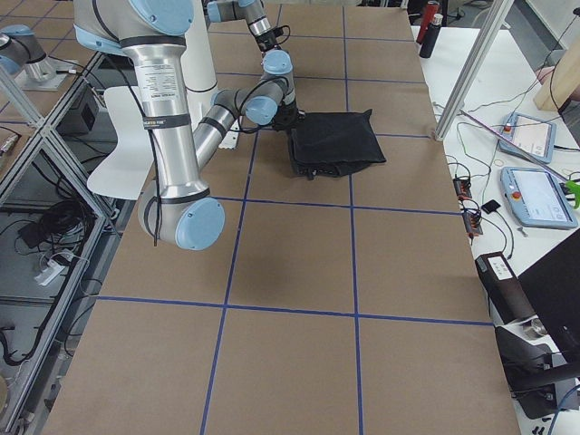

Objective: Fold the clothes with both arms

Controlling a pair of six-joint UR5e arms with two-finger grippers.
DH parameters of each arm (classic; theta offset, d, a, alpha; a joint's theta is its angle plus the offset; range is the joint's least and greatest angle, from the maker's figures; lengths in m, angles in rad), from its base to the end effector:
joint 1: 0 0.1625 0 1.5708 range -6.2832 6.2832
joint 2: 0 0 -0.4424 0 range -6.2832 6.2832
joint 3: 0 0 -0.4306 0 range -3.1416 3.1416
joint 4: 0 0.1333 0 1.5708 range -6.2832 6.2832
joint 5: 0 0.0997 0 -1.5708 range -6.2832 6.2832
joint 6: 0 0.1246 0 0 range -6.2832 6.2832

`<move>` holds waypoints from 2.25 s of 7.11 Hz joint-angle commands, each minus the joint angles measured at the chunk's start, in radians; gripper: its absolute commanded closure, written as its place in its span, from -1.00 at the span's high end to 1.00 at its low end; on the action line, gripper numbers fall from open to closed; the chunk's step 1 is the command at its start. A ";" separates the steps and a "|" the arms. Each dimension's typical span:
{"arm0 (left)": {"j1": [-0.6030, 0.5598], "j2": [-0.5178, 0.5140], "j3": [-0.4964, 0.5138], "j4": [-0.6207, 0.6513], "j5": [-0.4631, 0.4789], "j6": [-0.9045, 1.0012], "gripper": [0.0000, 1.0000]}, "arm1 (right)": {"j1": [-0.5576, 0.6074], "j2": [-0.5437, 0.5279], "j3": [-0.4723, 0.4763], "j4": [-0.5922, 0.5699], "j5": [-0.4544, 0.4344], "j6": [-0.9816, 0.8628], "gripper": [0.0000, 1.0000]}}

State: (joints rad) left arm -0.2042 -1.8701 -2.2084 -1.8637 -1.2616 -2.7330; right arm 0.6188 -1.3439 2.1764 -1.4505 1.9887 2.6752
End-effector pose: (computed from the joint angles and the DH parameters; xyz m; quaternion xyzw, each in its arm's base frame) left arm 0.4849 -0.2753 0.1840 -0.1511 0.5638 -0.5784 0.5699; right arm -0.3918 -0.3806 0.2598 -0.2868 -0.3911 0.5978 0.6383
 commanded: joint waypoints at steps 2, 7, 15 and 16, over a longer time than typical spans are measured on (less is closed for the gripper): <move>-0.177 -0.119 0.140 0.023 -0.070 0.151 -1.00 | 0.139 0.175 -0.228 0.001 0.081 -0.011 -1.00; -0.351 -0.256 0.390 -0.030 -0.156 0.262 -1.00 | 0.271 0.438 -0.606 0.002 0.174 -0.138 -1.00; -0.600 -0.518 1.132 -0.540 -0.263 0.527 1.00 | 0.399 0.779 -1.350 0.355 0.204 -0.601 1.00; -0.600 -0.518 1.125 -0.540 -0.271 0.532 1.00 | 0.426 0.776 -1.347 0.348 0.222 -0.677 1.00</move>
State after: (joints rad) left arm -0.7952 -2.3864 -1.0856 -2.3943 -1.5193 -2.2129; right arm 1.0026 -0.5743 0.8419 -1.0936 2.1685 2.1119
